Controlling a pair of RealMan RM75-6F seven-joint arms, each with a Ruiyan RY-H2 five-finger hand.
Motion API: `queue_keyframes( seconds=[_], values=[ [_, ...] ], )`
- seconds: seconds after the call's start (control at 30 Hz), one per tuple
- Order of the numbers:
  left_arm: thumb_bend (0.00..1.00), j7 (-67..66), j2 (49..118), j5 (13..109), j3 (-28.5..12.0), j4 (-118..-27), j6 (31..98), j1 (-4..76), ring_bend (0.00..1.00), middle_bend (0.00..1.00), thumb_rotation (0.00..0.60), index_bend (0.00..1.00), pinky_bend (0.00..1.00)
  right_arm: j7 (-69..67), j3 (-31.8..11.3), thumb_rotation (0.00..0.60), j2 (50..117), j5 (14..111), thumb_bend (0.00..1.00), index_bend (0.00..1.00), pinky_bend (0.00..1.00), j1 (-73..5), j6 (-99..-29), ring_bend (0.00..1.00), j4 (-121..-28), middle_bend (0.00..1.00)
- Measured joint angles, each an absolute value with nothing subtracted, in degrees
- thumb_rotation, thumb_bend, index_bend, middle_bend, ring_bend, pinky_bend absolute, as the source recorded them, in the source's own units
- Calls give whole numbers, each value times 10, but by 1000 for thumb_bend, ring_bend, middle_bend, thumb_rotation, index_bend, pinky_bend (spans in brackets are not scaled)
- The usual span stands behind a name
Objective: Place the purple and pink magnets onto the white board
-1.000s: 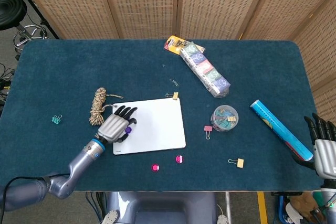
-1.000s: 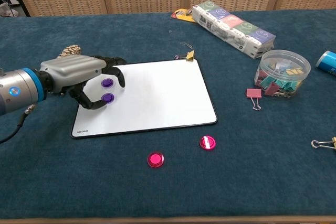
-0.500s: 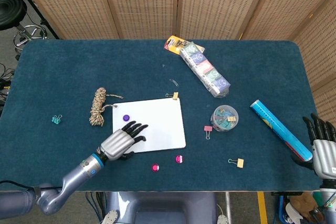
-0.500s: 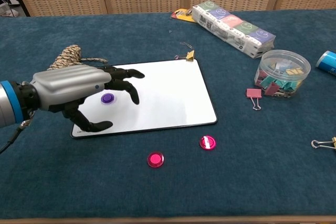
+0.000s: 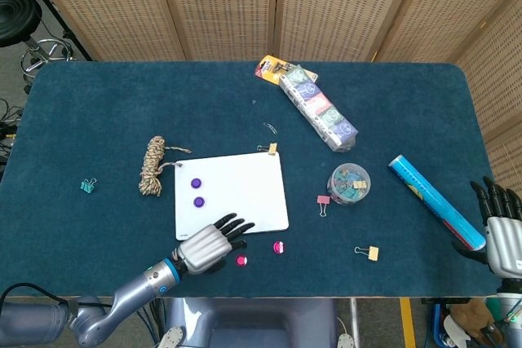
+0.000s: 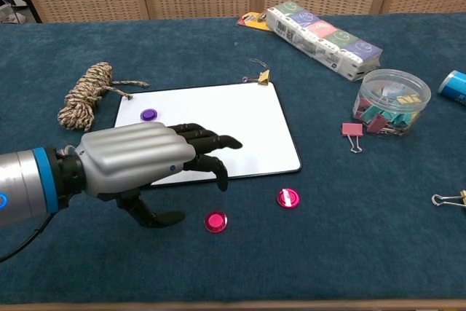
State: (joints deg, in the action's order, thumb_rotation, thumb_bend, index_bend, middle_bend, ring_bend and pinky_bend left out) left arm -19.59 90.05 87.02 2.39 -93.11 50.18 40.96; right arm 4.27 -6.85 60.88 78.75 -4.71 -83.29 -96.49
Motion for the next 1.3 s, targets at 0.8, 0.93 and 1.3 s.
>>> queue_keyframes(
  seconds=[0.8,0.93,1.3],
  values=[
    [363,-196,939,882,27,-880,476,437,0,0,600,319,0,38,-71,600,607,782,0,0,0,-48,-830,0,-963,0],
    [363,-199,946,878,26,-874,472,438,0,0,600,319,0,36,-71,600,607,782,0,0,0,-47,-831,0,-964,0],
    [364,-206,959,873,29,-870,468,441,0,0,600,325,0,30,-72,600,604,781,0,0,0,-46,-831,0,-964,0]
  ],
)
